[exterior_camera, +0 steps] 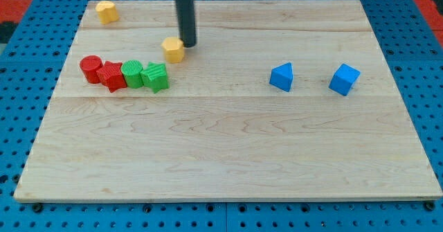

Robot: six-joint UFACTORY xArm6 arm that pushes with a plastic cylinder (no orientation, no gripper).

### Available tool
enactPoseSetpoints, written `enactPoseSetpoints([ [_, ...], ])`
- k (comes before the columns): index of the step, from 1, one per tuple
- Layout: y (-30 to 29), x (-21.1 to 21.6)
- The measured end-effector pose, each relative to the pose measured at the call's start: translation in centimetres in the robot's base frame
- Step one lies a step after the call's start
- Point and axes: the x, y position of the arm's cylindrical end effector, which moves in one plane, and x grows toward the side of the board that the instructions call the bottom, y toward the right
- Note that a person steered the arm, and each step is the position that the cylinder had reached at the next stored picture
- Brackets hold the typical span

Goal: Push the yellow hexagon a bit left

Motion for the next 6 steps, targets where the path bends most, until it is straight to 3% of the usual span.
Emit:
enactPoseSetpoints([
  [1, -1.1, 0.8],
  [2, 3.6, 1.9],
  [3, 3.5, 3.3],
  [5, -8.4, 2.2],
  [6, -8.4, 4.3],
])
